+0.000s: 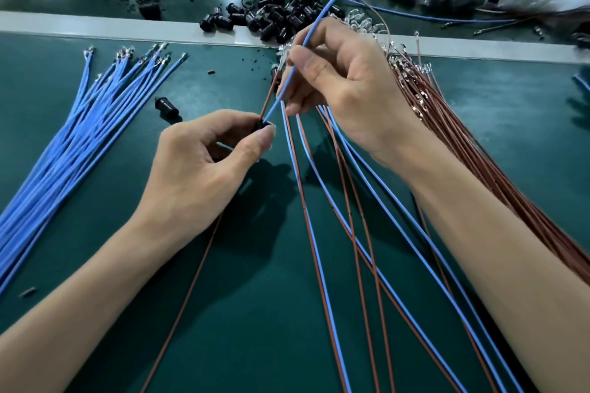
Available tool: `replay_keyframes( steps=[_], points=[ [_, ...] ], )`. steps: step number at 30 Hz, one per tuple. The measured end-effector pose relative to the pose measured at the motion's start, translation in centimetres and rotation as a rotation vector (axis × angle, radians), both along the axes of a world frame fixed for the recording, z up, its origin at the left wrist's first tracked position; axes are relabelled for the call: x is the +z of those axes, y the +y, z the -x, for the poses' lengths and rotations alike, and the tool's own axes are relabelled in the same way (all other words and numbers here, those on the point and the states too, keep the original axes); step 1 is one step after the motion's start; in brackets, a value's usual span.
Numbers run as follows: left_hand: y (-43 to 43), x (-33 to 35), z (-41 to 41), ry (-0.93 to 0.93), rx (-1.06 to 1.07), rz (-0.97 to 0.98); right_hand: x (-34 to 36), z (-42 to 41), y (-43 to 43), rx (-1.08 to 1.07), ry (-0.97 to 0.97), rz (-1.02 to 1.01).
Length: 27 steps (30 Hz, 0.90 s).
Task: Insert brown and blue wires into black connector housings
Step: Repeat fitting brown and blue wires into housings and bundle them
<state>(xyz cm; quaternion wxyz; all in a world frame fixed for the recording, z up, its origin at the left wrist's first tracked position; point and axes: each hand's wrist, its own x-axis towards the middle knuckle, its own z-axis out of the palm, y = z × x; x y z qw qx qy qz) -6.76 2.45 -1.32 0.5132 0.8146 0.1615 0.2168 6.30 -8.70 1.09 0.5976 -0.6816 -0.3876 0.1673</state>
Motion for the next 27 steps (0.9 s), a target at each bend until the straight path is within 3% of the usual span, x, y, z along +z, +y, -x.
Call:
replay_keyframes(
  steps=[16,27],
  points=[
    [0.02,0.06,0.03,-0.008,-0.035,-0.003,-0.16,-0.41,-0.29,-0.015,-0.032,-0.040],
    [0.39,-0.26,-0.28,-0.021,-0.082,-0.003,-0.48,0.00,-0.20,0.115,0.027,-0.007]
  ],
)
